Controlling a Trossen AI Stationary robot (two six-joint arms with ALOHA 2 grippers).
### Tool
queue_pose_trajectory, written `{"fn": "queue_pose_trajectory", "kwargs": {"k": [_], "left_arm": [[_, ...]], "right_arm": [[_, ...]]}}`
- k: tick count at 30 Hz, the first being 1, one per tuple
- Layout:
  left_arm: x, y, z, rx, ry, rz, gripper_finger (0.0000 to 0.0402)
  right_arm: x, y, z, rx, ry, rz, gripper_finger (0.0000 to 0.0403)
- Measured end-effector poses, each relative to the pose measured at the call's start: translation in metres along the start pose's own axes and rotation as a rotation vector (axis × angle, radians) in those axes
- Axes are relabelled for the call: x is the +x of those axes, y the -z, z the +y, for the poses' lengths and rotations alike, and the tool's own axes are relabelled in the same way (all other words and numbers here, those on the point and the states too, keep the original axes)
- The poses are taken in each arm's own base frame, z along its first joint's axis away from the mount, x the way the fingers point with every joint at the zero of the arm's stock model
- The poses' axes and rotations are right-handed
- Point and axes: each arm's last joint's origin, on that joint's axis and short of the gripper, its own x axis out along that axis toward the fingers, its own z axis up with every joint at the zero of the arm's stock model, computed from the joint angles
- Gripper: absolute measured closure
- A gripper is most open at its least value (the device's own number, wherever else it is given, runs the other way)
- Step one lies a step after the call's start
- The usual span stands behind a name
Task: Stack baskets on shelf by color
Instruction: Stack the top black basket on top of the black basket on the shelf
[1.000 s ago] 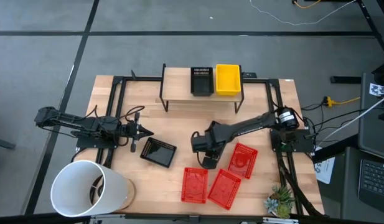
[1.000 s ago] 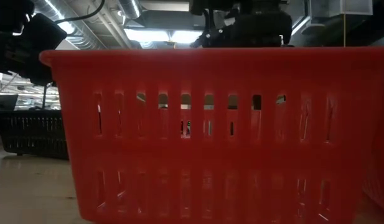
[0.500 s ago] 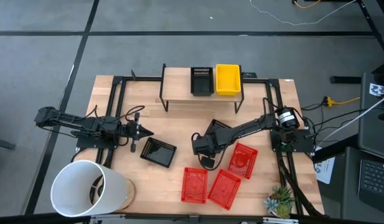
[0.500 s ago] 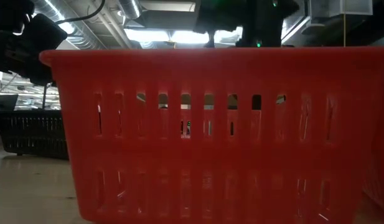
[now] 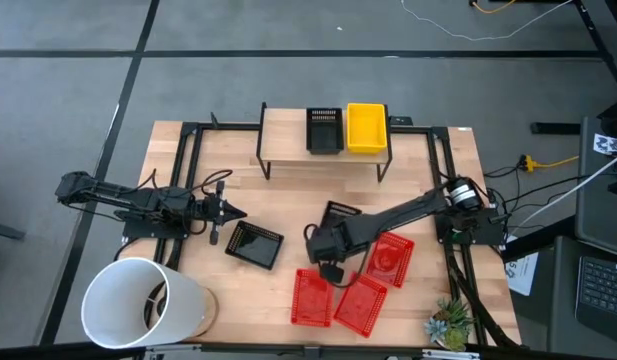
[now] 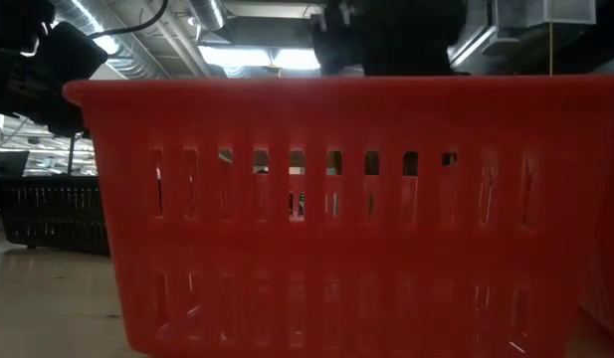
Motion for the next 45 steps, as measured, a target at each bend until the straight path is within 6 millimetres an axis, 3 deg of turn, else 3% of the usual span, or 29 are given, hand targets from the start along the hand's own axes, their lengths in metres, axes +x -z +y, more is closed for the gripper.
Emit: {"fn": "queue_pose_trajectory", "kwargs": {"k": [5, 9, 14, 16, 18, 22, 25, 28, 34, 41, 45], "left_arm": [[0.0, 0.0, 0.0, 0.0, 0.0, 0.0, 0.0401], [0.0, 0.0, 0.0, 0.001, 0.0, 0.0, 0.0401], [0.0, 0.0, 0.0, 0.003, -0.009, 0.0, 0.0401], [0.0, 0.0, 0.0, 0.003, -0.013, 0.0, 0.0401], [0.0, 0.0, 0.0, 0.004, -0.013, 0.0, 0.0401], [0.0, 0.0, 0.001, 0.004, -0.016, 0.002, 0.0401], [0.0, 0.001, 0.001, 0.007, -0.034, 0.015, 0.0401], [0.0, 0.001, 0.001, 0.007, -0.038, 0.015, 0.0401], [0.0, 0.001, 0.001, 0.023, -0.038, 0.016, 0.0401], [0.0, 0.001, 0.001, 0.03, -0.038, 0.016, 0.0401], [0.0, 0.001, 0.001, 0.026, -0.038, 0.016, 0.0401]], "right_arm": [[-0.061, -0.017, 0.016, -0.137, 0.032, -0.127, 0.0402], [-0.111, -0.033, 0.007, -0.274, 0.167, -0.26, 0.0402], [-0.172, -0.057, -0.032, -0.391, 0.396, -0.408, 0.0402], [-0.192, -0.068, -0.057, -0.409, 0.433, -0.449, 0.0403], [-0.2, -0.079, -0.086, -0.426, 0.453, -0.476, 0.0403], [-0.19, -0.097, -0.15, -0.41, 0.354, -0.426, 0.0403], [-0.167, -0.103, -0.195, -0.337, 0.266, -0.354, 0.0403], [-0.138, -0.105, -0.226, -0.284, 0.221, -0.284, 0.0403], [-0.114, -0.1, -0.239, -0.268, 0.174, -0.213, 0.0403], [-0.117, -0.1, -0.24, -0.234, 0.173, -0.223, 0.0398], [-0.117, -0.097, -0.243, -0.224, 0.171, -0.199, 0.0369]]}}
